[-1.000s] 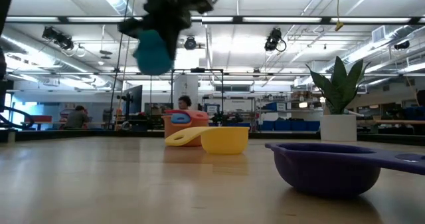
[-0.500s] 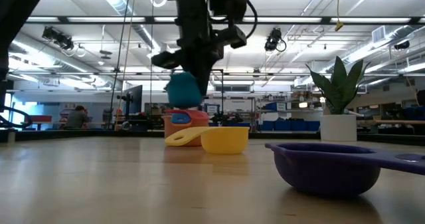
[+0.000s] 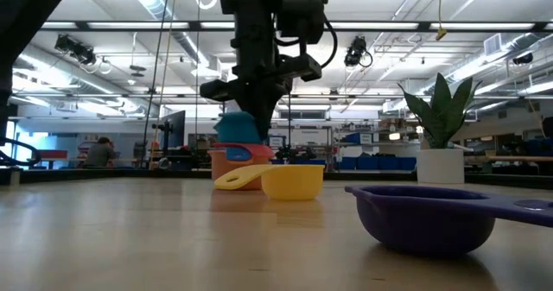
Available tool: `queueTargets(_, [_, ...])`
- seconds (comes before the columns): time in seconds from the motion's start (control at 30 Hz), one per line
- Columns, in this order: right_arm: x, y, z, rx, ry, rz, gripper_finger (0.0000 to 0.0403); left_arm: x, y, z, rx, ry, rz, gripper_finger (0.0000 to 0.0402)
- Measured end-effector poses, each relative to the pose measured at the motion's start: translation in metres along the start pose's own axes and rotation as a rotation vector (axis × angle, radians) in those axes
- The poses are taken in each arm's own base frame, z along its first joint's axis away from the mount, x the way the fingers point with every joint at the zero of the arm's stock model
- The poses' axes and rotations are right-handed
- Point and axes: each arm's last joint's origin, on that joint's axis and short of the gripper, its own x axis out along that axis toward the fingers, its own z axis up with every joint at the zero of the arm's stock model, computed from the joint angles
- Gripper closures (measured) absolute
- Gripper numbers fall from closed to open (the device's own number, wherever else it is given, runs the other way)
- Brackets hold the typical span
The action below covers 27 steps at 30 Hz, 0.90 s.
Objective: Nest measuring cups in basket
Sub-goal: Stack the light blue measuring cup on top of the red measuring cup
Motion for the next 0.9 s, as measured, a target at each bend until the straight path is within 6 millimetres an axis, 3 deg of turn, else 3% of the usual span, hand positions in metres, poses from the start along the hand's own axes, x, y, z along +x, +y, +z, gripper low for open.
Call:
queueTargets(0.23, [0.0, 0.0, 0.0001, 0.0, -0.001, 0.0, 0.038, 0.0, 0.0002, -0.0005, 0.003, 0.003, 0.004, 0.0356])
queueTargets(0.5, [0.0, 0.0, 0.0006, 0.0, -0.006, 0.0, 0.038, 0.0, -0.0007, -0.0019, 0.075, 0.046, -0.027, 0.0352])
queueTargets(0.77, [0.0, 0.0, 0.0006, 0.0, -0.006, 0.0, 0.038, -0.0001, 0.0001, -0.001, 0.08, 0.045, -0.026, 0.0389])
queueTargets(0.9, [0.0, 0.0, 0.0006, 0.0, -0.006, 0.0, 0.038, -0.0003, 0.0002, -0.001, 0.08, 0.045, -0.026, 0.0385])
